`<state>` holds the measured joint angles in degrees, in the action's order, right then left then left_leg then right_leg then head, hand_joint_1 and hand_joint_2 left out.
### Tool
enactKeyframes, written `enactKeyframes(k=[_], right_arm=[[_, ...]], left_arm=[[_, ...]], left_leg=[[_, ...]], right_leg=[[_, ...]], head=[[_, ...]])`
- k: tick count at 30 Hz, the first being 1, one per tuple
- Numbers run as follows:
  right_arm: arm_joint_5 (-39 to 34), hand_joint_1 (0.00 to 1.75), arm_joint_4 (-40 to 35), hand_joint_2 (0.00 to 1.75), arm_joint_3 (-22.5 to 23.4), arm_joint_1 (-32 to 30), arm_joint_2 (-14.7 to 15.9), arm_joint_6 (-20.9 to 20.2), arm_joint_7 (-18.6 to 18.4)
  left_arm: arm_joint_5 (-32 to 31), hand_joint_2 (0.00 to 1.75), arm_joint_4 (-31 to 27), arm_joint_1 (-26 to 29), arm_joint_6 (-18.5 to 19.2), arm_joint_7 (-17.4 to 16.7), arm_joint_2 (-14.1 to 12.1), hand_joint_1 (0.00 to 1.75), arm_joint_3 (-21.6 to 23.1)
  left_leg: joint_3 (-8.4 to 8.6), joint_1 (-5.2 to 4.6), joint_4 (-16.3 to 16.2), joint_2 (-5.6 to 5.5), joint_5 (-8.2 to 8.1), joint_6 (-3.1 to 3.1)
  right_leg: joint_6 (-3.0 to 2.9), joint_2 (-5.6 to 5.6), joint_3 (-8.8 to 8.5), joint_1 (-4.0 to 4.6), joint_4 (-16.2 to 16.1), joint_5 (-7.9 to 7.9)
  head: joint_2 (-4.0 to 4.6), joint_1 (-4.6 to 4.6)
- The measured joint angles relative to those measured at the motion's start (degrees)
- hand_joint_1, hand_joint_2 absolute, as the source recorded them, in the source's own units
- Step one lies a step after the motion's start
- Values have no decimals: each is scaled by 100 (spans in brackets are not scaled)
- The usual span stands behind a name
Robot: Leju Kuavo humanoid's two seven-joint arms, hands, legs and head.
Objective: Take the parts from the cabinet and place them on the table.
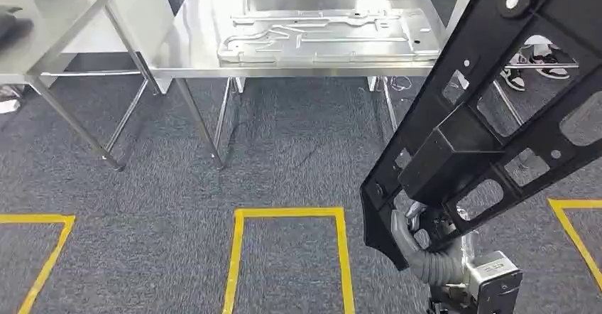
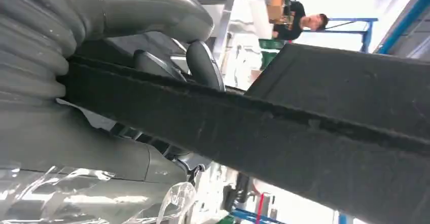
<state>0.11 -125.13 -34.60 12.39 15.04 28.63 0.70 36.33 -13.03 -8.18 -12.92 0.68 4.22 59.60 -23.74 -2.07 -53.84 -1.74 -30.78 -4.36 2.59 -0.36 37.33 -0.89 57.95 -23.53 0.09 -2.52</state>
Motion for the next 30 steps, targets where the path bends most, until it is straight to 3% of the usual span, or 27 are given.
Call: enactKeyframes(k=[1, 3, 4, 5, 6, 7, 8, 9, 10, 11, 12, 14, 15, 16, 18, 19, 20, 21, 23, 24, 25, 26, 27, 29, 30], right_arm=[[4, 175, 0, 175, 0, 10, 0, -7, 2], [4, 175, 0, 175, 2, 21, 0, -4, 6], [4, 175, 0, 175, 2, 36, -2, -7, 4], [6, 175, 0, 175, 2, 41, -2, -20, 8], [4, 175, 0, 175, 2, 46, -5, -26, 8], [4, 175, 0, 175, 2, 54, -7, -35, 8], [4, 175, 4, 175, 2, 59, -7, -42, 6], [2, 175, 11, 175, 2, 66, -7, -55, 6], [2, 175, 15, 175, 2, 68, -7, -66, 6], [2, 175, 15, 175, 2, 74, -9, -72, 6], [2, 175, 15, 175, 2, 90, -9, -85, 6], [2, 175, 15, 175, 2, 114, -9, -98, 6], [0, 175, 28, 175, 0, 122, -7, -98, 2], [-5, 175, 31, 175, 2, 140, -9, -98, -3], [-14, 175, 35, 175, 0, 138, -9, -103, -16], [-14, 175, 35, 175, 0, 152, -7, -105, -22], [-18, 175, 44, 175, 0, 157, -7, -107, -33], [-16, 175, 42, 175, 2, 189, -7, -125, -35], [-20, 175, 46, 175, 2, 176, -7, -127, -46], [-22, 175, 48, 175, 0, 172, -7, -135, -46], [-25, 175, 55, 175, 0, 171, -7, -138, -51], [-29, 175, 61, 175, 0, 172, -5, -138, -59], [-29, 175, 61, 175, 0, 171, -5, -140, -62], [-29, 175, 66, 175, 0, 169, -5, -140, -62], [-27, 175, 72, 175, 0, 165, -5, -140, -62]], left_arm=[[-4, 175, 2, -26, -2, -2, -11, 0, -2], [-7, 175, 2, -27, 0, -2, -13, 0, 0], [-7, 175, 4, -33, -6, -2, -26, 0, 0], [-6, 175, 4, -30, -7, 0, -11, 0, 0], [4, 175, 4, -30, -7, 0, -15, 0, -2], [15, 175, 4, -58, -7, 13, -15, 0, -4], [20, 175, 4, -95, -7, 13, -15, 0, -4], [26, 175, 4, -121, -7, 15, -17, 0, -4], [33, 175, 4, -128, 2, 15, -15, 0, -4], [35, 175, 4, -129, 4, 15, -15, 0, -4], [35, 175, 4, -126, 4, 9, -15, 0, -4], [39, 175, 4, -89, 0, 0, -17, 0, -4], [53, 175, 9, -89, -7, 0, -24, 0, -6], [46, 175, 9, -86, 0, -7, -17, 0, -4], [53, 175, 9, -82, 4, -9, 0, 0, -6], [55, 175, 9, -78, 9, -11, 13, 0, -6], [52, 175, 9, -70, 18, -18, 16, 0, -6], [50, 175, 9, -72, 22, -26, 20, 0, -4], [48, 175, 9, -64, 26, -35, 29, 0, -4], [48, 175, 9, -57, 26, -35, 33, 0, -4], [48, 175, 9, -47, 26, -35, 33, 0, -4], [48, 175, 9, -39, 26, -35, 33, 0, -4], [48, 175, 9, -34, 26, -37, 33, 0, -4], [44, 175, 11, -18, 26, -39, 33, 0, -2], [44, 175, 18, -19, 26, -39, 18, 0, -4]], left_leg=[[-8, -1, 28, 6, -46, 19], [78, 2, 19, 7, -51, 45], [22, 4, -123, 13, -48, 60], [-160, -1, -485, 48, -16, 131], [-456, 33, -974, 49, -56, 189], [-754, 55, -1403, 49, -182, 240], [-1013, 57, -1742, 51, -413, 271], [-1183, 52, -1921, 50, -616, 280], [-1233, 44, -1890, 49, -654, 264], [-1196, 28, -1660, 50, -522, 222], [-1106, 0, -1268, 50, -221, 143], [-961, -103, -382, 72, 713, -79], [-999, -164, -330, 74, 641, -159], [-936, -161, -212, 74, 589, -193], [-860, -158, -92, 72, 669, -195], [-708, -112, -15, 68, 688, -189], [-621, -91, 32, 71, 686, -194], [-585, -78, 42, 72, 662, -226], [-530, -67, 42, 66, 591, -233], [-492, -65, 42, 55, 544, -231], [-430, -57, 41, 39, 493, -216], [-358, -43, 41, 25, 435, -197], [-258, -26, 40, 15, 362, -168], [-137, 0, 40, 11, 193, -85], [-66, -34, 4, 10, 99, -55]], right_leg=[[-53, 23, -8, 11, 19, 52], [-133, 13, -37, 1, 4, -11], [-156, 12, -102, -36, -3, -29], [-192, -36, -164, -28, -12, -76], [-198, -33, -210, -32, -16, -123], [-192, -35, -254, -31, -16, -170], [-185, -46, -313, -30, -17, -228], [-187, -47, -389, -28, -17, -289], [-185, -46, -477, -22, -18, -350], [-182, -45, -582, -8, -20, -417], [-182, -45, -686, 12, -26, -480], [-197, -54, -806, 20, -64, -585], [-176, -43, -870, 54, -74, -606], [-164, -40, -865, 33, -117, -617], [-118, -40, -926, 27, -103, -550], [-110, -33, -944, 53, -63, -572], [-96, -21, -894, 39, 127, -604], [-76, -6, -702, 48, 477, -688], [-18, 4, -140, 29, 1275, -972], [-1, 4, 114, 21, 1555, -1129], [16, 3, 257, 18, 1602, -1151], [27, 1, 278, 14, 1428, -1034], [53, 1, 197, 4, 1023, -740], [107, 0, -64, -43, 77, 50], [63, -32, -70, -18, -20, 100]], head=[[2, -19], [0, -17], [0, -13], [0, -35], [0, -37], [0, -39], [0, -37], [0, -37], [0, -37], [0, -39], [0, -39], [0, -41], [0, -19], [0, -28], [0, -32], [-2, -33], [0, -19], [0, -22], [0, -15], [0, -15], [0, -17], [0, -15], [0, -15], [0, -15], [0, -22]])
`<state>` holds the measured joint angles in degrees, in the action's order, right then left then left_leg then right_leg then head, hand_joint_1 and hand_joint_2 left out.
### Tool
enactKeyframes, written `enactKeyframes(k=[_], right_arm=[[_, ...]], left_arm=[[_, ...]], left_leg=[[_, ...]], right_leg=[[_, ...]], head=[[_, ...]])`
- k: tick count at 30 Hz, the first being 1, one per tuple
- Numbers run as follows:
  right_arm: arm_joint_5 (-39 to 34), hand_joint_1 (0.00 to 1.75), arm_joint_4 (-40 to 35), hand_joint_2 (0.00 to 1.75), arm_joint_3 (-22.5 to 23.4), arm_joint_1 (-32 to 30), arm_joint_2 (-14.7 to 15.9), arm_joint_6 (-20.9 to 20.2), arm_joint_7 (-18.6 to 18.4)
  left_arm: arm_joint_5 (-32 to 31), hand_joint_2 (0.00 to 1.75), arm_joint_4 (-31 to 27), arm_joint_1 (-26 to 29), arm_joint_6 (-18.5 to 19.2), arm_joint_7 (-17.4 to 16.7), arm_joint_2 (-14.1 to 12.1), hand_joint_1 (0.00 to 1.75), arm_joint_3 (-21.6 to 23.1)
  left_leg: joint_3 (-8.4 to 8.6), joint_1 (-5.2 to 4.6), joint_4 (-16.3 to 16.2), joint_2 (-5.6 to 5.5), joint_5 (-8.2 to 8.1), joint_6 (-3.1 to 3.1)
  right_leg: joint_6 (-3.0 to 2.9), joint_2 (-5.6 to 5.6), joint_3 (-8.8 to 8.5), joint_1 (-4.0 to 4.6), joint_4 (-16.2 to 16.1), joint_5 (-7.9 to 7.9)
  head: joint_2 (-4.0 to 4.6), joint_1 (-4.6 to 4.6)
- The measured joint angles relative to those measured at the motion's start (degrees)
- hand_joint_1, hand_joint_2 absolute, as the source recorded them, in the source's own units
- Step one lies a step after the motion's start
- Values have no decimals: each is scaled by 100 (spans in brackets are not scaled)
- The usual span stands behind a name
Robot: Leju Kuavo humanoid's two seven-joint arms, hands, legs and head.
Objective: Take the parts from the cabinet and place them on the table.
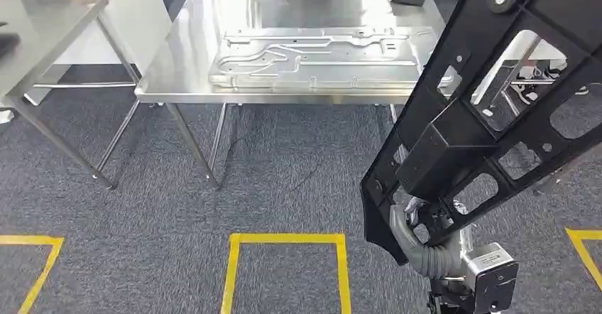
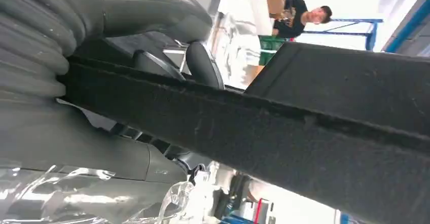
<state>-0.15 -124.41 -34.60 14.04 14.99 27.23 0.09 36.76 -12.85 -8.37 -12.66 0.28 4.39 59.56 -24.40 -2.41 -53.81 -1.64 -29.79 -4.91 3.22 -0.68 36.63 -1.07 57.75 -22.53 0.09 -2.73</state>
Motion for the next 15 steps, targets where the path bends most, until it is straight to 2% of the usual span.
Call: enactKeyframes(k=[1, 2, 4, 5, 6, 7, 8, 9, 10, 11, 12, 14, 15], right_arm=[[-18, 175, 0, 175, 0, 15, -2, 0, -15], [-13, 175, -2, 175, 0, 14, -2, -4, -9], [-20, 175, -2, 175, 0, 15, 0, -4, -11], [-22, 175, -2, 175, 2, 15, 0, -7, -9], [-24, 175, -2, 175, 2, 14, 0, -11, -9], [-33, 175, -2, 175, 2, 15, 0, -20, -9], [-37, 175, -2, 175, 2, 14, 0, -26, -11], [-37, 175, 0, 175, 0, 14, 0, -37, -11], [-39, 175, 0, 175, 0, 9, 0, -39, -13], [-39, 175, 0, 175, 0, 4, 0, -42, -13], [-42, 175, 0, 175, 0, 4, 0, -44, -13], [-42, 175, 0, 175, 0, 7, 0, -46, -13], [-42, 175, 0, 175, 2, -4, 0, -46, -11]], left_arm=[[0, 175, 0, -20, 0, -2, 0, 0, 0], [-11, 175, 0, -19, 9, -9, -2, 0, 0], [-15, 175, 2, -19, 9, -11, -11, 0, 0], [-26, 175, 2, -20, 11, -11, -15, 0, 2], [-28, 175, 2, -21, 13, -11, -17, 0, 2], [-26, 175, 2, -25, 13, -9, -17, 0, 2], [-26, 175, 2, -67, 24, -7, -17, 0, 2], [-24, 175, 2, -106, 28, -7, -17, 0, 2], [-17, 175, 2, -122, 39, -11, -17, 0, 2], [-11, 175, 2, -123, 55, -22, -17, 0, 2], [-2, 175, 2, -126, 57, -42, -17, 0, 2], [9, 175, 2, -114, 57, -87, -17, 0, 2], [9, 175, 2, -96, 48, -98, -20, 0, 2]], left_leg=[[-28, -5, 7, 6, -46, -34], [6, -4, 21, 19, -84, -49], [31, 1, -40, 16, -92, -31], [-59, 1, -263, 36, -71, 17], [-290, 19, -684, 40, -91, 84], [-578, 47, -1139, 40, -200, 151], [-871, 74, -1564, 43, -387, 205], [-1091, 78, -1865, 42, -600, 227], [-1204, 76, -1964, 41, -694, 219], [-1202, 70, -1847, 42, -642, 196], [-1128, 53, -1527, 42, -425, 151], [-901, 1, -607, 44, 338, -1], [-905, -59, -283, 48, 679, -89]], right_leg=[[-100, 8, -27, -3, -7, -95], [-120, 16, -29, -2, -6, -55], [-171, 21, -90, -31, -5, -104], [-200, 16, -129, -28, -18, -142], [-229, 6, -169, -36, -18, -180], [-242, 6, -201, -39, -18, -221], [-241, 6, -241, -42, -18, -263], [-238, 5, -298, -44, -18, -318], [-235, 6, -378, -44, -18, -375], [-231, 10, -465, -41, -20, -434], [-228, 16, -563, -28, -23, -494], [-221, 14, -740, -9, -41, -606], [-216, 17, -771, 0, -51, -642]], head=[[0, 9], [0, -15], [0, -9], [0, -13], [0, -11], [0, -15], [0, -13], [0, -15], [0, -15], [0, -15], [0, -17], [0, -17], [0, -15]])
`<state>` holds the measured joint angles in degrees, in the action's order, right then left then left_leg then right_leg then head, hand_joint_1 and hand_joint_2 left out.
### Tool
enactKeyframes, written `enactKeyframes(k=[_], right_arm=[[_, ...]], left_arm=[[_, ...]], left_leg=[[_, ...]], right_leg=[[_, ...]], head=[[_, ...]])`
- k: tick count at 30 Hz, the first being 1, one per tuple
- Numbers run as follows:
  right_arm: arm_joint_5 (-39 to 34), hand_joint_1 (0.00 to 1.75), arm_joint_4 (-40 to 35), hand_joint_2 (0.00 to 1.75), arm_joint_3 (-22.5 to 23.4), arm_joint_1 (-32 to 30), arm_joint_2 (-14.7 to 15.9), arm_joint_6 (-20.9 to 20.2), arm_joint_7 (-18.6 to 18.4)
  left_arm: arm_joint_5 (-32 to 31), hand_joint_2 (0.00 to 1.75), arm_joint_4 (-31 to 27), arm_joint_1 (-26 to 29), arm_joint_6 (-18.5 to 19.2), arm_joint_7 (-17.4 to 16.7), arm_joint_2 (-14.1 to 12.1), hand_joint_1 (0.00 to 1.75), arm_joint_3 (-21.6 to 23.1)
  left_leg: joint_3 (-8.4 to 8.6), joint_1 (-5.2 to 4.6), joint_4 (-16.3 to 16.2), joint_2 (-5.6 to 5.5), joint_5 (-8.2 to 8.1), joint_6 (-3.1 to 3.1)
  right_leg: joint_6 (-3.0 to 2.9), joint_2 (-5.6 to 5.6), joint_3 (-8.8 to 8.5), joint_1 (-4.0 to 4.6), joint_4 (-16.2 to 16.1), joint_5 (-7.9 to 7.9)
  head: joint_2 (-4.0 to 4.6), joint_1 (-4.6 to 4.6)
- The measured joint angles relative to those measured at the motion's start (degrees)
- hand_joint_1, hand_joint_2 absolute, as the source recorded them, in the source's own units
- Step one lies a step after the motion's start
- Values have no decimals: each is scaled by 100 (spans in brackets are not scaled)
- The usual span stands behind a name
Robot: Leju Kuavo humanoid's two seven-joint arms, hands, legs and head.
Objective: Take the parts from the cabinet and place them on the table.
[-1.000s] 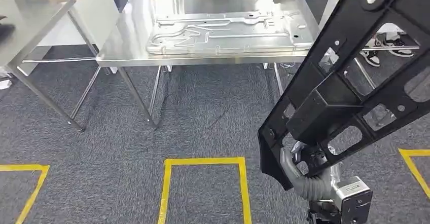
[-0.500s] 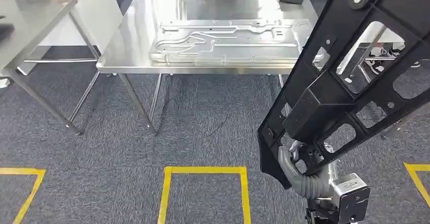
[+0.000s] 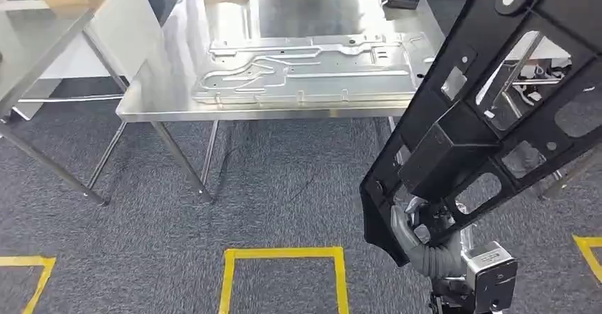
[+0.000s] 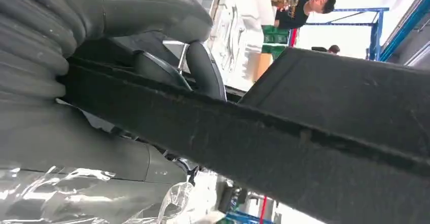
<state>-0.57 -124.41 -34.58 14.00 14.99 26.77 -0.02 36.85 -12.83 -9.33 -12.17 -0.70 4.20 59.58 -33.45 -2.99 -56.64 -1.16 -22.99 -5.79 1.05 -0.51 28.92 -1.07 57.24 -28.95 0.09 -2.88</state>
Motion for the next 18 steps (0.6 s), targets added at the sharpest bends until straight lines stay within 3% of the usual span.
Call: enactKeyframes(k=[1, 2, 4, 5, 6, 9, 10, 11, 12, 13, 15, 16, 17, 18], right_arm=[[-7, 175, 7, 175, -2, 5, -2, -2, -7], [-7, 175, 7, 175, -2, 3, -2, -11, -4], [-11, 175, 4, 175, -2, -14, -4, -18, -4], [-7, 175, 6, 175, 2, -17, 2, -18, -7], [7, 175, 7, 175, 2, 10, 2, -20, -7], [39, 175, 7, 175, 2, 49, 4, -35, -28], [57, 175, 7, 175, 2, 51, 7, -35, -55], [68, 175, 7, 175, 4, 61, 15, -35, -77], [76, 175, 7, 175, 11, 82, 22, -35, -100], [90, 175, 7, 175, 20, 103, 31, -35, -118], [111, 175, 7, 175, 28, 153, 55, -37, -162], [125, 175, 7, 175, 42, 167, 61, -37, -181], [125, 175, 7, 175, 46, 201, 68, -44, -212], [127, 175, -2, 175, 52, 227, 72, -48, -229]], left_arm=[[0, 175, 0, -9, -9, -2, -15, 0, 0], [-11, 175, 0, 1, -18, -4, -11, 0, 2], [-15, 175, 0, 9, -22, 0, 0, 0, 2], [-26, 175, 0, 21, -20, 0, 6, 0, 4], [-42, 175, 0, 32, -17, 0, 9, 0, 9], [-57, 175, 0, 45, -17, -4, 35, 0, 22], [-59, 175, 0, 51, -17, -4, 35, 0, 31], [-59, 175, 0, 62, -17, -4, 35, 0, 42], [-59, 175, 0, 71, -17, -4, 35, 0, 52], [-59, 175, 0, 82, -17, -4, 37, 0, 66], [-59, 175, 0, 106, -15, -4, 55, 0, 98], [-59, 175, 2, 111, -15, -4, 59, 0, 105], [-57, 175, 2, 82, -15, -4, 68, 0, 105], [-55, 175, 2, 80, -20, -7, 68, 0, 105]], left_leg=[[17, -35, 13, 6, -197, -72], [55, -59, 74, -5, -144, -117], [194, -30, 282, -20, -117, -224], [391, 27, 398, -24, -44, -212], [474, 34, 465, -36, -51, -210], [578, 36, 468, -38, -132, -198], [625, 36, 467, -55, -183, -185], [690, 35, 467, -69, -237, -170], [780, 32, 467, -81, -306, -148], [888, 20, 467, -80, -382, -127], [983, 10, 472, -71, -536, -102], [1069, -23, 422, -70, -615, -63], [1035, -32, 450, -69, -676, -20], [1152, -40, 428, -66, -659, 7]], right_leg=[[33, 2, -28, -2, -47, -20], [62, -17, -51, -5, -105, -26], [160, -17, -129, -13, -26, 124], [173, -9, -111, 8, 13, 65], [184, 7, -53, 7, 198, 16], [224, 22, 719, -3, 1327, -409], [238, 23, 942, 2, 1519, -520], [247, 23, 1043, 4, 1476, -502], [231, 25, 1045, 8, 1218, -339], [195, 26, 963, 26, 795, -10], [79, 19, 810, 74, -86, 925], [71, 46, 845, 95, -161, 834], [49, 51, 807, 103, -150, 869], [10, 62, 795, 91, -176, 838]], head=[[0, 2], [-2, -13], [0, -9], [-2, -14], [2, 13], [0, 35], [0, 33], [0, 37], [0, 37], [0, 35], [0, 35], [-2, 35], [0, 24], [0, 28]])
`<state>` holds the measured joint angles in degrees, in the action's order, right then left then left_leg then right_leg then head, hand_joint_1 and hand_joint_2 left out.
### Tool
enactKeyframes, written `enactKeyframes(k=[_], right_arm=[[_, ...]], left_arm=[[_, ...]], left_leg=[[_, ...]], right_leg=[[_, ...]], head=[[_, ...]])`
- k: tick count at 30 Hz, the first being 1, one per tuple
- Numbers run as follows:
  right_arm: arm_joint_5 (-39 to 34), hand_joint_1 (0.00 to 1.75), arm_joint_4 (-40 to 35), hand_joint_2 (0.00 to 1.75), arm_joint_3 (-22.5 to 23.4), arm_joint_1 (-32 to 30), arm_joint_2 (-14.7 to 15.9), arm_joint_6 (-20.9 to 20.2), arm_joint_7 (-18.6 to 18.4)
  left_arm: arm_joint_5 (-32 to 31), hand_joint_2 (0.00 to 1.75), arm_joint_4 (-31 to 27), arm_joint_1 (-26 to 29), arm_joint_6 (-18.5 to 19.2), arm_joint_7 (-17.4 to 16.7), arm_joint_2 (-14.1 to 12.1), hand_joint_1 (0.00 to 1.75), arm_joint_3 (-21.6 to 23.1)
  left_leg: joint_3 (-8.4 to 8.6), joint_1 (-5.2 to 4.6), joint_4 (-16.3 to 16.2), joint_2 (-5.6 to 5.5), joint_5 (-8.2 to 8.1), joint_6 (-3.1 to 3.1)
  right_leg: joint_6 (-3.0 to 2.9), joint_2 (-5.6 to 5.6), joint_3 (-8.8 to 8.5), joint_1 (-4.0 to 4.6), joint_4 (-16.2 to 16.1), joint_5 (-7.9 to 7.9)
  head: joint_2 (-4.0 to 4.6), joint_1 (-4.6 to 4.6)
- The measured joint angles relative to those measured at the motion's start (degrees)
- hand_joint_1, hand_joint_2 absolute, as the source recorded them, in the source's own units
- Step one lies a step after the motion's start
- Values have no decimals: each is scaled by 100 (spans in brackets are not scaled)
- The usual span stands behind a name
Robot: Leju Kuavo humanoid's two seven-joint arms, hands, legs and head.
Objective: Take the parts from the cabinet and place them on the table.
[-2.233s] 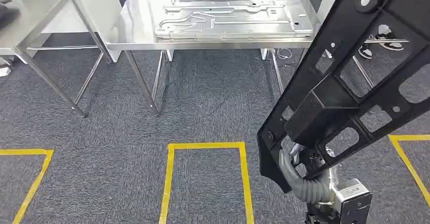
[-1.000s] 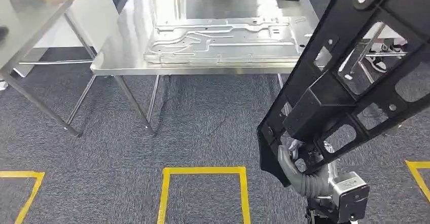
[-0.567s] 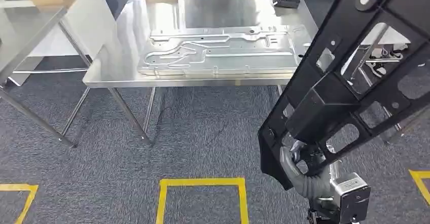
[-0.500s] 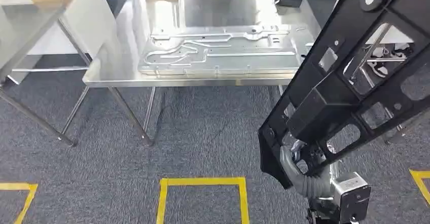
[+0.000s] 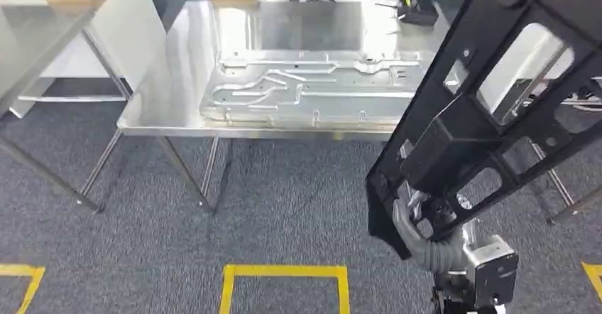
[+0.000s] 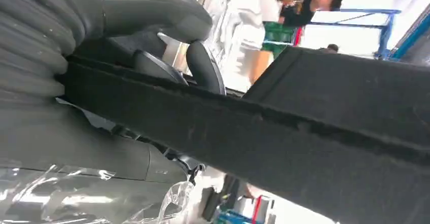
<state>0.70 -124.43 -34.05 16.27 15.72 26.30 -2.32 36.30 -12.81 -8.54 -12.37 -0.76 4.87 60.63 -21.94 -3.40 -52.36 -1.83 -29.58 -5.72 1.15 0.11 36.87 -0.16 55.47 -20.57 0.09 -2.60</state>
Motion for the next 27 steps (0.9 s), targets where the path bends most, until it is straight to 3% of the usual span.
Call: enactKeyframes(k=[1, 2, 3, 4, 5, 6, 7, 8, 9, 10, 12, 13, 14, 15, 16, 18, 19, 21, 22, 23, 24, 25, 27], right_arm=[[4, 175, -2, 175, 0, 36, 0, -5, -15], [11, 175, -2, 175, 0, 73, 2, -7, -28], [15, 175, -2, 175, 4, 106, 6, -7, -35], [15, 175, -2, 175, 7, 127, 13, -7, -42], [17, 175, -2, 175, 7, 140, 15, -7, -50], [22, 175, -2, 175, 9, 154, 20, -7, -72], [31, 175, -2, 175, 11, 165, 26, -7, -90], [33, 175, -2, 175, 17, 165, 33, -7, -105], [37, 175, -2, 175, 22, 169, 39, -7, -114], [42, 175, -2, 175, 28, 178, 44, -7, -125], [48, 175, -2, 175, 61, 198, 52, -7, -142], [50, 175, 0, 175, 68, 202, 70, -7, -147], [50, 175, -7, 175, 81, 238, 72, -4, -153], [52, 175, -13, 175, 92, 233, 76, -4, -157], [52, 175, -13, 175, 92, 232, 85, -5, -164], [63, 175, -17, 175, 98, 232, 109, -7, -162], [68, 175, -19, 175, 98, 245, 111, -7, -162], [70, 175, -20, 175, 109, 253, 136, -7, -164], [68, 175, -20, 175, 114, 246, 140, -7, -166], [68, 175, -20, 175, 114, 234, 144, -7, -173], [68, 175, -20, 175, 114, 229, 151, -7, -179], [68, 175, -20, 175, 114, 231, 157, -7, -179], [77, 175, -20, 175, 122, 233, 168, -7, -181]], left_arm=[[0, 175, 0, -1, 0, -2, 0, 0, 0], [-2, 175, 4, -10, -7, -2, -35, 0, 0], [-4, 175, 2, -3, -7, 2, 5, 0, 7], [0, 175, 4, -11, -7, 9, -4, 0, 7], [6, 175, 4, -33, -9, 24, -7, 0, 7], [11, 175, 4, -68, -9, 28, -13, 0, 4], [13, 175, 2, -97, -9, 35, -20, 0, 4], [13, 175, 4, -115, -9, 35, -22, 0, 4], [11, 175, 4, -117, -11, 33, -22, 0, 4], [9, 175, 4, -110, -11, 31, -28, 0, 7], [-7, 175, 4, -78, -15, 17, -31, 0, 13], [-7, 175, 4, -73, -17, 15, -44, 0, 15], [-11, 175, 4, -78, -20, 13, -33, 0, 15], [-7, 175, 4, -81, -28, 15, -35, 0, 13], [-13, 175, 4, -89, -31, 9, -33, 0, 18], [-26, 175, 4, -81, -42, 9, -33, 0, 20], [-33, 175, 4, -88, -42, 7, -28, 0, 24], [-33, 175, 4, -77, -44, 7, -26, 0, 26], [-33, 175, 4, -67, -44, 7, -24, 0, 26], [-33, 175, 4, -59, -44, 7, -22, 0, 26], [-33, 175, 4, -46, -44, 7, -22, 0, 26], [-33, 175, 4, -35, -44, 7, -20, 0, 28], [-39, 175, 4, -9, -44, 5, -13, 0, 35]], left_leg=[[-17, 5, -38, 4, 28, 5], [-94, -9, -162, 10, 7, 26], [-234, 2, -462, 33, 35, 104], [-506, 66, -916, 37, -10, 177], [-785, 125, -1342, 36, -164, 249], [-1048, 173, -1713, 40, -439, 333], [-1197, 205, -1891, 45, -658, 387], [-1235, 238, -1858, 46, -733, 435], [-1177, 273, -1614, 46, -626, 471], [-1061, 308, -1224, 47, -352, 507], [-827, 385, -221, 66, 591, 603], [-868, 338, -180, 78, 461, 560], [-871, 315, -180, 76, 355, 461], [-873, 310, -165, 70, 500, 380], [-844, 310, -157, 67, 469, 315], [-647, 318, -111, 62, 472, 223], [-617, 307, -112, 62, 449, 182], [-585, 284, -114, 53, 401, 113], [-564, 267, -115, 51, 369, 72], [-531, 244, -115, 41, 335, 59], [-477, 230, -115, 29, 285, 56], [-399, 222, -115, 24, 228, 59], [-290, 210, -105, 26, 90, 85]], right_leg=[[-27, -8, -43, -13, -24, -25], [-34, -10, -112, -87, -40, -27], [-49, -5, -157, -98, -53, -62], [-65, -6, -187, -113, -55, -100], [-64, -6, -218, -125, -54, -142], [-44, -7, -266, -147, -54, -197], [-21, -8, -325, -172, -54, -248], [3, -6, -405, -201, -54, -306], [31, -2, -496, -228, -54, -366], [59, 0, -584, -256, -54, -422], [144, -1, -714, -278, -73, -527], [178, 10, -764, -272, -66, -541], [221, 18, -736, -263, -91, -557], [282, 19, -774, -247, -75, -547], [320, 19, -774, -254, -11, -522], [329, 6, -751, -285, 180, -610], [300, 6, -589, -257, 492, -760], [260, 8, -23, -201, 1395, -1106], [246, 8, 251, -167, 1741, -1232], [241, 8, 417, -145, 1864, -1248], [220, 8, 459, -133, 1726, -1113], [185, 8, 377, -118, 1357, -843], [83, 6, 57, -70, 361, -79]], head=[[0, -2], [0, 6], [2, -34], [0, -46], [0, -48], [0, -46], [0, -53], [0, -53], [0, -53], [0, -53], [0, -59], [2, -57], [0, -61], [0, -59], [0, -53], [0, -50], [0, -39], [0, -35], [0, -33], [0, -35], [0, -33], [0, -33], [0, -35]])
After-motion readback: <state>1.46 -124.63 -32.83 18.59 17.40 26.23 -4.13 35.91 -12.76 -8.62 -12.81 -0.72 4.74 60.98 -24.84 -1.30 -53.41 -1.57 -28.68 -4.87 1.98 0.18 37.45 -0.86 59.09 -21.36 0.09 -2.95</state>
